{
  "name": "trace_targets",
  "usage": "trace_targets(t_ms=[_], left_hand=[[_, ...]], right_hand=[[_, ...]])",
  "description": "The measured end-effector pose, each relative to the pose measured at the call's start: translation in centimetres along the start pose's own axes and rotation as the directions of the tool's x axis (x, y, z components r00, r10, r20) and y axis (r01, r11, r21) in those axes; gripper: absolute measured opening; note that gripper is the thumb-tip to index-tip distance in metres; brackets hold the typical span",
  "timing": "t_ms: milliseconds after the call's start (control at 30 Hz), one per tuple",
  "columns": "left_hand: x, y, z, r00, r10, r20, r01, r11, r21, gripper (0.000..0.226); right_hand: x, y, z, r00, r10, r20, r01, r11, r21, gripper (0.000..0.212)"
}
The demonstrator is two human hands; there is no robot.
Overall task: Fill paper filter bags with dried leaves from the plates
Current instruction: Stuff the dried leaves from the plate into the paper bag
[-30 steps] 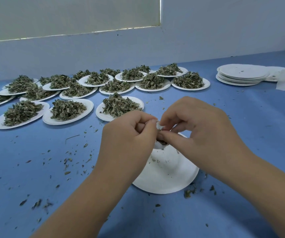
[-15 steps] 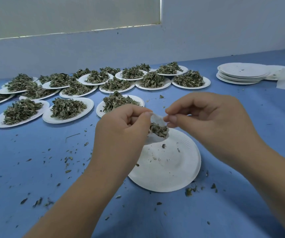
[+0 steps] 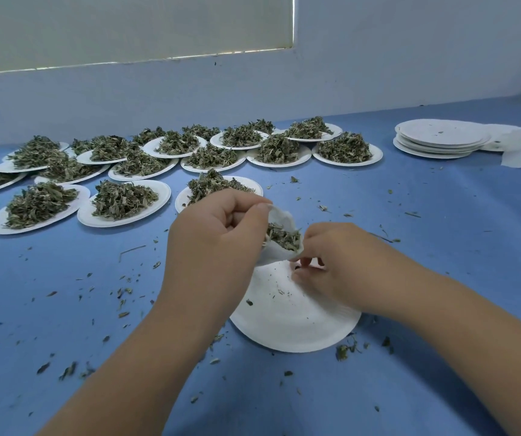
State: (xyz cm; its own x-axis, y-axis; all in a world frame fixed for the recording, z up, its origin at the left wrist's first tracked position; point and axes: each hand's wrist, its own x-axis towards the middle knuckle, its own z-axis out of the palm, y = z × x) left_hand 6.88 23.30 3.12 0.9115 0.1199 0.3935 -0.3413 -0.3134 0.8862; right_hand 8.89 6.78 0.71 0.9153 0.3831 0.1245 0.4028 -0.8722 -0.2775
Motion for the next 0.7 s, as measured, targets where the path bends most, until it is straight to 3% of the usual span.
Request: trace_targets(t_ms=[100, 333, 467, 567, 633, 700], left_hand=[[0.0, -0.1, 0.0, 1.0, 0.011, 0.008, -0.011, 1.0, 0.001, 0.019], [0.0, -0.2, 0.1, 1.0, 0.002, 0.013, -0.002, 1.0, -0.008, 0.018], [-0.1, -0.2, 0.0, 1.0, -0.003, 0.007, 0.003, 1.0, -0.01, 0.018], [-0.2, 0.0, 0.1, 1.0, 0.007, 0.019, -0.007, 1.0, -0.022, 0.018], [-0.3, 0.1, 0.3, 0.999, 0.017, 0.029, -0.017, 1.0, -0.021, 0.018], [-0.5, 0.1, 0.5, 0.999, 0.033, 0.031, -0.032, 0.999, -0.007, 0.018]], right_hand=[[0.1, -0.3, 0.1, 0.999, -0.028, -0.015, 0.028, 0.999, -0.019, 0.015], [0.2, -0.1, 0.2, 0.999, -0.026, -0.032, 0.025, 1.0, -0.008, 0.038], [-0.7, 0.3, -1.8, 0.987, 0.051, -0.15, -0.008, 0.961, 0.275, 0.022], [-1.5, 0.1, -3.2, 0.942, 0.079, -0.325, 0.143, 0.784, 0.604, 0.01], [-1.9, -0.6, -3.4, 0.941, 0.049, -0.335, 0.214, 0.681, 0.701, 0.008], [-1.9, -1.1, -2.8, 0.951, 0.001, -0.309, 0.232, 0.659, 0.716, 0.008]])
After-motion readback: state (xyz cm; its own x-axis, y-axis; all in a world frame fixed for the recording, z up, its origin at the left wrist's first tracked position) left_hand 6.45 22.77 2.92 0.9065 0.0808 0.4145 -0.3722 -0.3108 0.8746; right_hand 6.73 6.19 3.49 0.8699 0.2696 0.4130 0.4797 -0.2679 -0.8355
